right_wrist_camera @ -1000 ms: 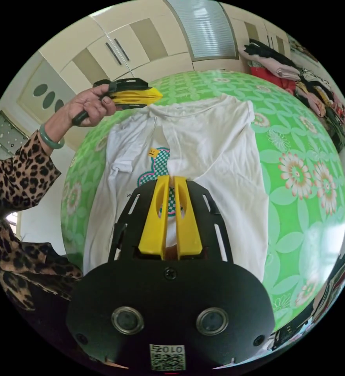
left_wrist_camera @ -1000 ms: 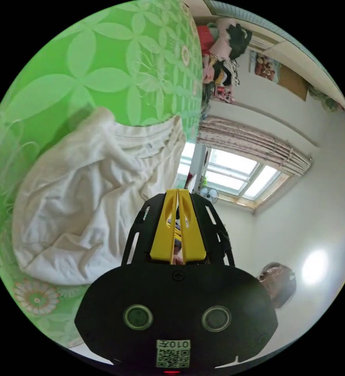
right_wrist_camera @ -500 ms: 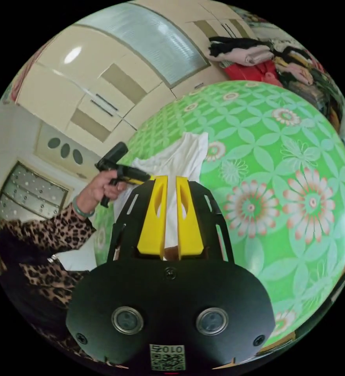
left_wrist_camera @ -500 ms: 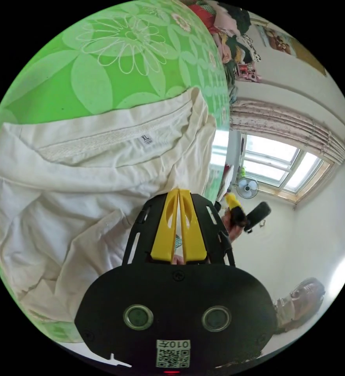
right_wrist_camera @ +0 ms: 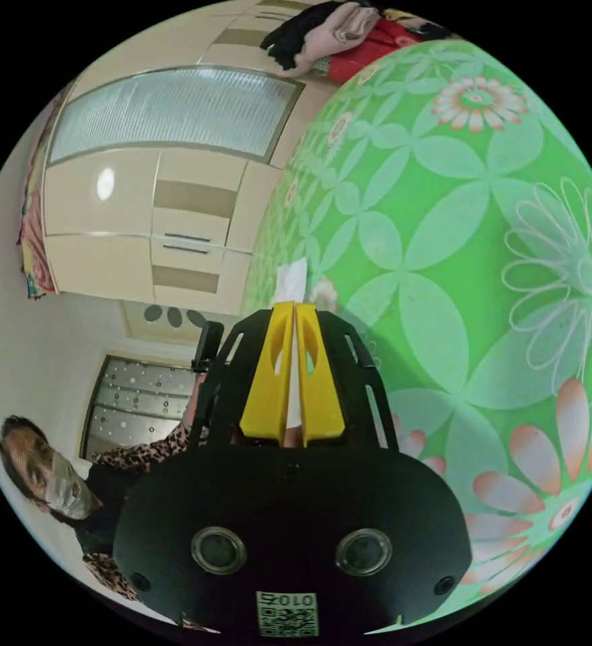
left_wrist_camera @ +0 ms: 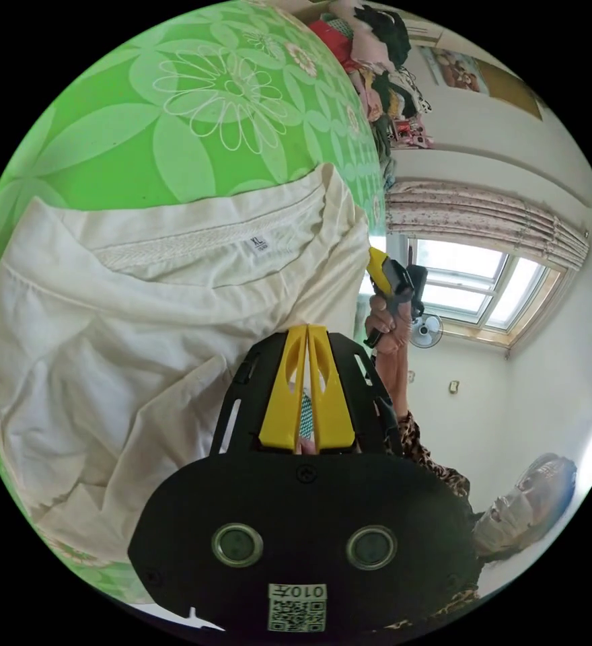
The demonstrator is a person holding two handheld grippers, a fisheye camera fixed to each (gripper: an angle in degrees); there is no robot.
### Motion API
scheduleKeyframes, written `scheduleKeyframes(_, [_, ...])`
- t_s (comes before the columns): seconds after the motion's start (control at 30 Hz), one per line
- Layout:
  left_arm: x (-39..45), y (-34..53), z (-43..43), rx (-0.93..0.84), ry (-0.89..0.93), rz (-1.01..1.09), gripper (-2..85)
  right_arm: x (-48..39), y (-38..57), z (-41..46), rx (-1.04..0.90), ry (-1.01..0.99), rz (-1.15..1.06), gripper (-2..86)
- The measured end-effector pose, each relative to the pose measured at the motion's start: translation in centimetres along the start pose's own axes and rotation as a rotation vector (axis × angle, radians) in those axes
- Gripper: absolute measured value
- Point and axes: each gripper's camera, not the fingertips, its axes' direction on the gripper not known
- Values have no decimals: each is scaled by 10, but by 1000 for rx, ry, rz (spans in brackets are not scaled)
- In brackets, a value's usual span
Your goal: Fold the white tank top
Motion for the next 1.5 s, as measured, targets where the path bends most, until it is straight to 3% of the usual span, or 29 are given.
scheduleKeyframes(0.13, [5, 6, 0, -13, 32, 5, -2, 9, 14, 3, -24, -59, -17, 41])
scheduleKeyframes(0.37, [64, -24, 10, 19, 4, 194, -2, -39, 59, 50, -180, 297, -176, 67])
scheduleKeyframes(0.53, [66, -47, 36, 65, -132, 167, -2, -40, 61, 79, -199, 341, -173, 46])
scheduleKeyframes(0.73, [40, -35, 29, 152, -46, 95, -4, 2, 84, 58, -69, 98, -29, 28])
scheduleKeyframes(0.9, [42, -31, 26, 170, -36, 70, -3, 0, 98, 61, -63, 57, -15, 41])
scheduleKeyframes(1.07, [48, -7, -1, 169, 252, 159, -2, -32, 194, -12, 35, 145, -95, 60])
scheduleKeyframes(1.27, [73, 94, -9, 14, 109, 390, -2, -59, 375, -71, -21, 388, 3, 65])
scheduleKeyframes(1.5, [73, 211, 49, -129, 21, 465, -1, -78, 479, -51, -21, 439, 128, 78])
